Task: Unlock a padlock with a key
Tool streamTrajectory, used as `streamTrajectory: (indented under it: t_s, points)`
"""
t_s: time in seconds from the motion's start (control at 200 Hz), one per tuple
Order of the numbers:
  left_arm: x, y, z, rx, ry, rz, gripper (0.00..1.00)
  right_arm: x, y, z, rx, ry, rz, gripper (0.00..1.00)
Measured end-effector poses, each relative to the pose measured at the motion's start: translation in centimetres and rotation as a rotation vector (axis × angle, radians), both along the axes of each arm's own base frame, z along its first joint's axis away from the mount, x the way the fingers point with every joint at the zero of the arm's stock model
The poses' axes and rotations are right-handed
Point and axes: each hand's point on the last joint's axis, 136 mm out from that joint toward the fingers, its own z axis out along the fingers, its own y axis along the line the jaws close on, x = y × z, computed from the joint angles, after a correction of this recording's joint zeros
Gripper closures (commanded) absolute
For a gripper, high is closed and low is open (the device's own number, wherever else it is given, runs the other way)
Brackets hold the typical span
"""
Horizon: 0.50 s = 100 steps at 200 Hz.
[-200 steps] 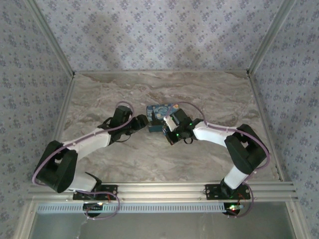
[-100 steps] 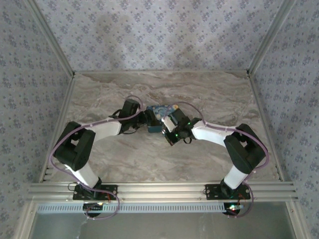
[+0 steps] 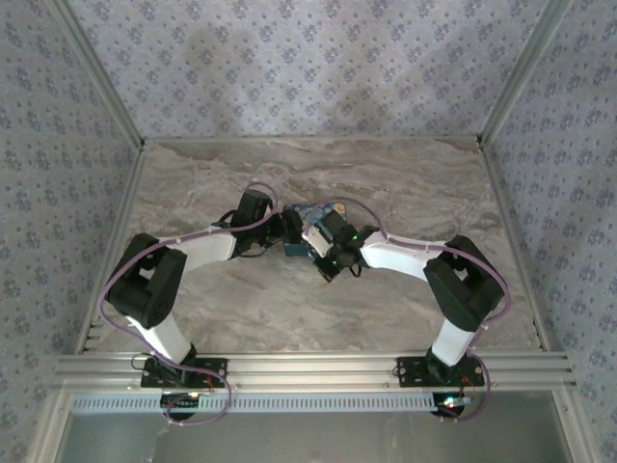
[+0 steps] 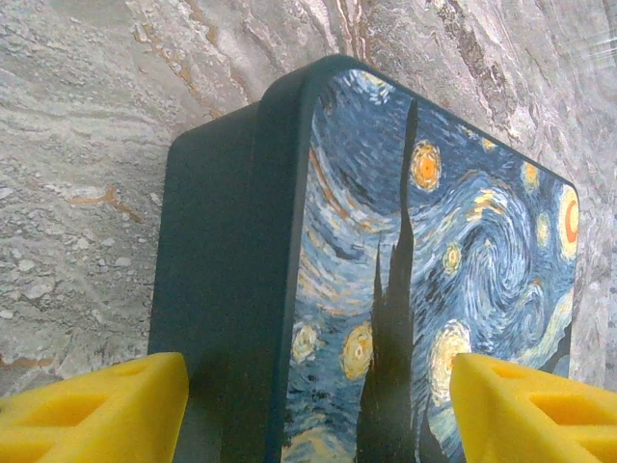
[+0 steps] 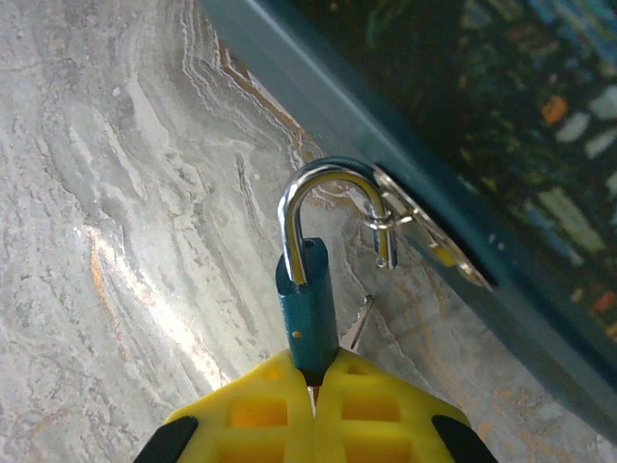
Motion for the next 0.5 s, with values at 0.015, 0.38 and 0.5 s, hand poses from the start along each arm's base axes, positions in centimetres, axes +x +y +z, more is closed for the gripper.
streamTrajectory:
  t_s: [0.015,0.38,0.5]
  points:
    - [0.0,0.0,0.0,0.0,0.0,0.001,0.29,0.03,0.04,0.03,-0.002,-0.003,0.004,1.0]
    - [0.41,-0.11,0.36,-0.025,-0.007,0.011,0.3,0.78,0.65,0.29,-0.075,-0.092,0.079,1.0]
    - [0.41,-0.11,0.36,-0.025,-0.007,0.011,0.3,0.75,0.79,0.34,-0.099,-0.119,0.108,1.0]
